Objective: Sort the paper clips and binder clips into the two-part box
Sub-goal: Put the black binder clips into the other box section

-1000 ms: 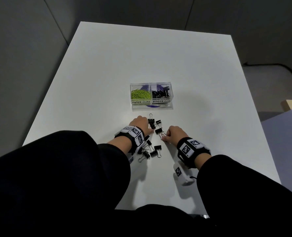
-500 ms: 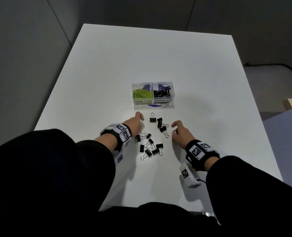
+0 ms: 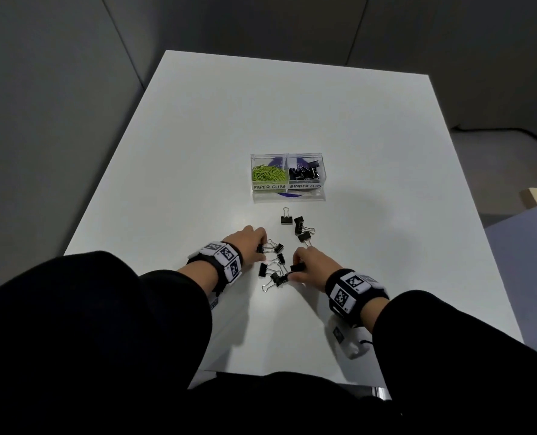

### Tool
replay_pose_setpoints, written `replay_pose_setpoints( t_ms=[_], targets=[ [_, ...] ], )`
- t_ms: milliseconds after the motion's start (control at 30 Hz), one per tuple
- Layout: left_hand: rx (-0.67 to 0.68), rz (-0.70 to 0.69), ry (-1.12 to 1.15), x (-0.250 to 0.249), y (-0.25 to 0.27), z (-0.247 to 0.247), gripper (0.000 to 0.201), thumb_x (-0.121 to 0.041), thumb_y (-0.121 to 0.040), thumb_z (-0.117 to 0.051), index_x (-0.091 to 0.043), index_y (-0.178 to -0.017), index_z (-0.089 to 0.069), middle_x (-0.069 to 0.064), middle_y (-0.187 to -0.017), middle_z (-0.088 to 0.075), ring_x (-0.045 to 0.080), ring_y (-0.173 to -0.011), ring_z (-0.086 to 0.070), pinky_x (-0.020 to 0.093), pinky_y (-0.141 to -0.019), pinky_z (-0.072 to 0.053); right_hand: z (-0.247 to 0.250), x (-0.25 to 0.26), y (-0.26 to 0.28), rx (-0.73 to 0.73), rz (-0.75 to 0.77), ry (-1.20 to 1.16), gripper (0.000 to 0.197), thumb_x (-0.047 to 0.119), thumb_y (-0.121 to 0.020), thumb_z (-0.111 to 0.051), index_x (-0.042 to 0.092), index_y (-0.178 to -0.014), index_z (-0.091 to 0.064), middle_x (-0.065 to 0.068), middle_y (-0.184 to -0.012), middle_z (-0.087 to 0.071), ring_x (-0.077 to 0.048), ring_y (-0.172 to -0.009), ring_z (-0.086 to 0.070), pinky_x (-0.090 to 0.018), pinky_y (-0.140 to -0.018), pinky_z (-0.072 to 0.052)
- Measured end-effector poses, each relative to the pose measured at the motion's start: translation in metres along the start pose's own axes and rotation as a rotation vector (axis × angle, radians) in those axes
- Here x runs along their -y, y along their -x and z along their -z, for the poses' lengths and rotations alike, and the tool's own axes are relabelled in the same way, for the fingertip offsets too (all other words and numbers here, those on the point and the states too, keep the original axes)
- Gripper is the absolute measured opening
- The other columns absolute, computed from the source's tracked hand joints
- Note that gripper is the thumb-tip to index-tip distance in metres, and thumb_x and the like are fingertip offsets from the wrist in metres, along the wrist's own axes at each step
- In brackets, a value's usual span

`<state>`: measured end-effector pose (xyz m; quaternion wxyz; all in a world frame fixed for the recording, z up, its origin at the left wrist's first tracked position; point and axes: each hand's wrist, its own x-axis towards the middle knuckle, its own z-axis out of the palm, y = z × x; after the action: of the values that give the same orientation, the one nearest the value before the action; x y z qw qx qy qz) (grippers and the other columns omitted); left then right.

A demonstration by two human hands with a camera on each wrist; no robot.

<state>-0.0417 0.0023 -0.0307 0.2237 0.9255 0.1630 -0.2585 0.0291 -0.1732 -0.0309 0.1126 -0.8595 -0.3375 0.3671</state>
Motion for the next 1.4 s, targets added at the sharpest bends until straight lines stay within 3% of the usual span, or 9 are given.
replay_pose_setpoints(
  t_ms=[267,433,600,733,900,1000,1167,1300,1400],
  targets=[
    [-0.081,-0.013,-0.003,-0.005,0.004,-0.007,0.026,-0.021,-0.090,-0.051,-0.007,-0.110,-0.045,0.014,-0.116,-0.049,0.032,-0.095,-0.057,0.040,-0.082,-0.048,-0.006,-0.008,0.011,0.032,0.092,0.073,0.046,0.032,-0.085,-0.063,0.012,-0.122,-0.045,-0.010,-0.122,-0.042,-0.032,-0.099,-0.058,-0.039,-0.089,-0.048],
    [-0.104,0.003,-0.010,-0.006,0.008,-0.011,0.024,-0.023,-0.096,-0.035,-0.005,-0.108,-0.046,0.016,-0.113,-0.052,0.035,-0.097,-0.057,0.041,-0.083,-0.045,-0.005,-0.008,0.011,-0.045,0.124,0.210,0.029,0.021,-0.092,-0.051,0.009,-0.118,-0.047,-0.014,-0.119,-0.048,-0.035,-0.095,-0.058,-0.038,-0.082,-0.046],
    [-0.068,-0.010,0.070,-0.002,0.013,-0.009,0.027,-0.025,-0.098,-0.034,-0.015,-0.122,-0.040,0.014,-0.111,-0.057,0.033,-0.096,-0.058,0.039,-0.084,-0.045,-0.008,-0.006,0.012,-0.080,0.086,0.349,0.026,0.014,-0.087,-0.049,0.004,-0.111,-0.045,-0.015,-0.115,-0.049,-0.036,-0.091,-0.060,-0.038,-0.071,-0.046],
    [0.012,-0.043,0.026,0.001,0.019,-0.005,0.029,-0.014,-0.095,-0.038,-0.015,-0.120,-0.053,0.014,-0.119,-0.059,0.029,-0.110,-0.055,0.034,-0.091,-0.042,-0.002,-0.008,0.011,-0.099,0.031,0.352,0.024,0.018,-0.090,-0.045,0.006,-0.110,-0.042,-0.014,-0.114,-0.053,-0.035,-0.093,-0.061,-0.039,-0.074,-0.046],
    [0.051,-0.090,-0.008,-0.005,0.032,-0.003,0.032,-0.040,-0.090,-0.053,-0.016,-0.111,-0.056,0.010,-0.108,-0.062,0.025,-0.100,-0.058,0.030,-0.079,-0.042,0.004,-0.001,0.009,-0.073,0.044,0.301,0.007,0.018,-0.092,-0.040,0.017,-0.089,-0.034,-0.014,-0.107,-0.058,-0.028,-0.081,-0.050,-0.036,-0.070,-0.037],
    [0.058,-0.118,-0.100,-0.009,0.035,-0.009,0.043,-0.044,-0.082,-0.063,-0.017,-0.113,-0.054,0.007,-0.110,-0.061,0.025,-0.101,-0.059,0.031,-0.080,-0.044,0.001,0.004,0.009,-0.041,0.079,0.154,0.004,0.018,-0.092,-0.044,0.018,-0.091,-0.040,-0.011,-0.102,-0.055,-0.026,-0.084,-0.050,-0.035,-0.072,-0.038],
    [0.000,-0.132,-0.133,-0.012,0.037,-0.020,0.047,-0.041,-0.078,-0.066,-0.015,-0.113,-0.048,0.007,-0.112,-0.058,0.027,-0.102,-0.057,0.033,-0.079,-0.043,-0.010,0.016,0.015,0.047,0.141,0.202,0.045,0.034,-0.087,-0.058,0.015,-0.125,-0.041,-0.009,-0.125,-0.048,-0.031,-0.105,-0.057,-0.040,-0.087,-0.045],
    [-0.093,-0.070,-0.036,-0.008,0.037,-0.018,0.043,-0.043,-0.084,-0.058,-0.014,-0.113,-0.044,0.008,-0.106,-0.061,0.025,-0.090,-0.056,0.032,-0.072,-0.040,-0.015,0.016,0.013,-0.023,0.082,0.200,0.046,0.041,-0.088,-0.055,0.014,-0.123,-0.041,-0.010,-0.122,-0.050,-0.032,-0.103,-0.058,-0.039,-0.082,-0.044],
    [-0.024,-0.028,-0.040,-0.005,0.036,-0.015,0.044,-0.042,-0.086,-0.057,-0.014,-0.117,-0.043,0.008,-0.105,-0.062,0.026,-0.090,-0.058,0.033,-0.075,-0.044,-0.016,0.013,0.012,-0.057,0.055,0.166,0.044,0.043,-0.089,-0.052,0.012,-0.119,-0.041,-0.009,-0.119,-0.052,-0.030,-0.101,-0.058,-0.037,-0.080,-0.045]
  ],
)
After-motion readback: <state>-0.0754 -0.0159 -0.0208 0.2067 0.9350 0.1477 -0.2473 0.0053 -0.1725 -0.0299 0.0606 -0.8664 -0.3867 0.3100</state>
